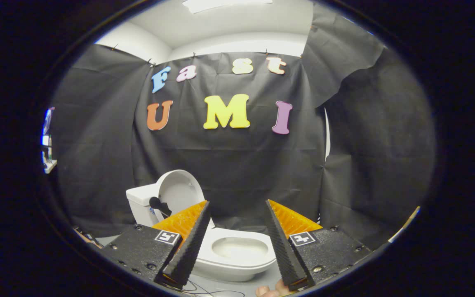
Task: Open the toilet lid.
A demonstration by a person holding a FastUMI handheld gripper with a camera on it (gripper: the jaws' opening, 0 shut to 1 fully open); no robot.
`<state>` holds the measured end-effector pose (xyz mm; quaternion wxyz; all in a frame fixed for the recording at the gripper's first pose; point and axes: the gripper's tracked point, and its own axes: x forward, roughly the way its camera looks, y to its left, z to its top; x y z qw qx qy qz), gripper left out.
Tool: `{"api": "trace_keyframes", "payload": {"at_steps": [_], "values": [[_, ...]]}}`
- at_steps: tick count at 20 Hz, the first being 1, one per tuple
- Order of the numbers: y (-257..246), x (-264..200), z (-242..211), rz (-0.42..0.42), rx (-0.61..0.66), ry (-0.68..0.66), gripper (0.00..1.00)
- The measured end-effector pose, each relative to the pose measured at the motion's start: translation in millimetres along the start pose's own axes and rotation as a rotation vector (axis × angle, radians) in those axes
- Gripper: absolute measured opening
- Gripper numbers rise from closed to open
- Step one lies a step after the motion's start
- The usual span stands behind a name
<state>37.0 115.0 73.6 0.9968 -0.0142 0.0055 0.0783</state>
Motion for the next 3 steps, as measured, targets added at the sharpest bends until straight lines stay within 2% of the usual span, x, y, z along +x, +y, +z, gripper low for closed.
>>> {"api": "trace_keyframes", "payload": {"at_steps": [3], "values": [[-24,-20,6,-0.024,0.026,-0.079,0.82]]}}
